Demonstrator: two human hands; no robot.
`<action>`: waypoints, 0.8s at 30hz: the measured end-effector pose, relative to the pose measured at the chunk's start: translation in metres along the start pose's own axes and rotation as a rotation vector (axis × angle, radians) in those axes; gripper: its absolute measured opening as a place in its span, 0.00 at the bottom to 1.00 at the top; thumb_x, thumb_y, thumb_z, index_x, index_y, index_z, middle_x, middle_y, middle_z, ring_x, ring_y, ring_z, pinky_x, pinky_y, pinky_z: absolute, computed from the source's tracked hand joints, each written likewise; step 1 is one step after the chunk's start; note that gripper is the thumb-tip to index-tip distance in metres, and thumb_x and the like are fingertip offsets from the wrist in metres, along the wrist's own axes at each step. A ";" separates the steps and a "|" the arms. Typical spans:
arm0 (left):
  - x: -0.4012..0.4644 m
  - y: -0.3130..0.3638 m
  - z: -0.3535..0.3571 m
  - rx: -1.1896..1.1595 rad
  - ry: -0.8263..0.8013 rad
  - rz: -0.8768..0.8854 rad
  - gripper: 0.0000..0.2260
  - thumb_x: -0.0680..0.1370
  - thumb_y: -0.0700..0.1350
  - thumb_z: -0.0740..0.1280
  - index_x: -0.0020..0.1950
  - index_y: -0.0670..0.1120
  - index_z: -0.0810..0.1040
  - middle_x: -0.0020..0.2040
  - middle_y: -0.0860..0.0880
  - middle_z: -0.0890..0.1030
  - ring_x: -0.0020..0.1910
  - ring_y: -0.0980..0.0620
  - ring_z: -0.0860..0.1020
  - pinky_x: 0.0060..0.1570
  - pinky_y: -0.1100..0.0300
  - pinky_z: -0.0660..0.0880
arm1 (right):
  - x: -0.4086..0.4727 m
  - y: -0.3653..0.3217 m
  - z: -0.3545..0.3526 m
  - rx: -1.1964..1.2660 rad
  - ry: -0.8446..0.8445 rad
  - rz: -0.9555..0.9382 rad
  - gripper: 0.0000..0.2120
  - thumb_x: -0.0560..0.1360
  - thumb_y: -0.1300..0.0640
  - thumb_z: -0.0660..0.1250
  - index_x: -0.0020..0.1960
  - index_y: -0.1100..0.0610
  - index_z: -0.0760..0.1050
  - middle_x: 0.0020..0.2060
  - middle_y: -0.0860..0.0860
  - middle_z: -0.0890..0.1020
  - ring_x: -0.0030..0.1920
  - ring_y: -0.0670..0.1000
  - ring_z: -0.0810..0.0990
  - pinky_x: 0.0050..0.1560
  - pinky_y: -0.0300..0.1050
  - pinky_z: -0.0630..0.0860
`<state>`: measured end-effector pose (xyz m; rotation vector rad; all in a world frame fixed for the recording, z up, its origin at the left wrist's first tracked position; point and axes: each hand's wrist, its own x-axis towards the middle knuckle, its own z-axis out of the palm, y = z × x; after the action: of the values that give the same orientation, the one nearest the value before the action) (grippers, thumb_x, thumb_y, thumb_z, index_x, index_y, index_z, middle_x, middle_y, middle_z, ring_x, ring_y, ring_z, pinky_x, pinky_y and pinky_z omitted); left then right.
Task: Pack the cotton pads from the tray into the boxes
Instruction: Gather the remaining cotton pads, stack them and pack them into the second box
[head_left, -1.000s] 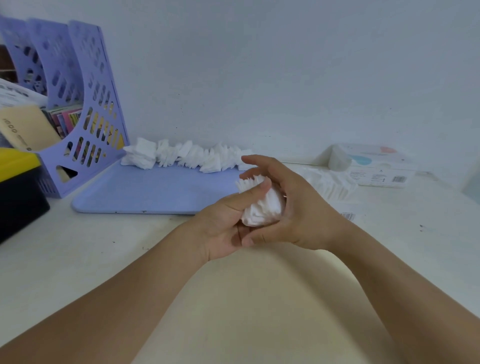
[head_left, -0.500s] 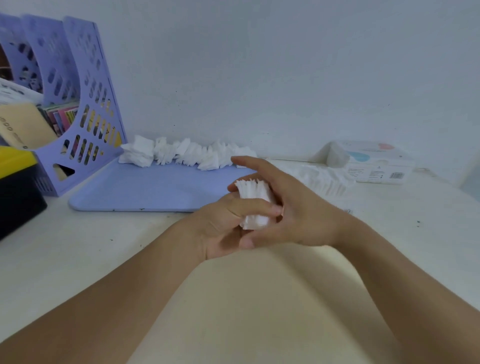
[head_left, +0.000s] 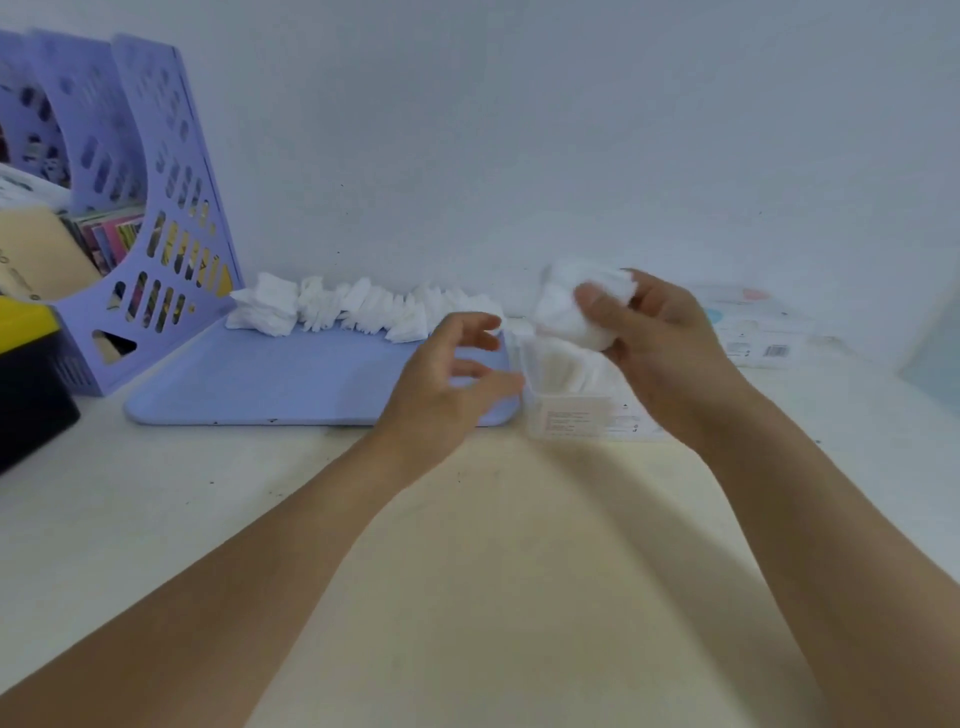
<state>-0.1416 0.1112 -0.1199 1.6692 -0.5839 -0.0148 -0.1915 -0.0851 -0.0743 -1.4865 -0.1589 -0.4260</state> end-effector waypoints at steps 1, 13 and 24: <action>0.000 -0.007 0.001 0.225 0.054 0.154 0.28 0.68 0.54 0.77 0.66 0.54 0.74 0.61 0.54 0.76 0.53 0.59 0.78 0.47 0.65 0.76 | 0.003 -0.003 -0.005 0.112 0.075 0.034 0.11 0.80 0.60 0.68 0.59 0.67 0.77 0.52 0.58 0.84 0.54 0.57 0.84 0.55 0.49 0.81; 0.003 -0.037 0.015 0.533 -0.143 0.379 0.14 0.79 0.40 0.68 0.63 0.51 0.75 0.45 0.55 0.76 0.45 0.56 0.76 0.45 0.57 0.77 | 0.068 -0.005 0.025 -0.565 -0.229 0.538 0.18 0.81 0.47 0.65 0.59 0.62 0.79 0.45 0.58 0.86 0.29 0.49 0.74 0.26 0.39 0.64; 0.006 -0.038 0.017 0.444 -0.085 0.342 0.07 0.82 0.41 0.64 0.58 0.50 0.78 0.41 0.52 0.83 0.39 0.53 0.79 0.47 0.64 0.75 | 0.063 0.000 0.005 -0.372 -0.249 0.569 0.17 0.80 0.47 0.67 0.59 0.61 0.80 0.48 0.56 0.83 0.41 0.54 0.84 0.32 0.42 0.77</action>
<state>-0.1283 0.0962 -0.1563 1.9790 -0.9846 0.3139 -0.1334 -0.0913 -0.0514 -1.8637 0.1574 0.2034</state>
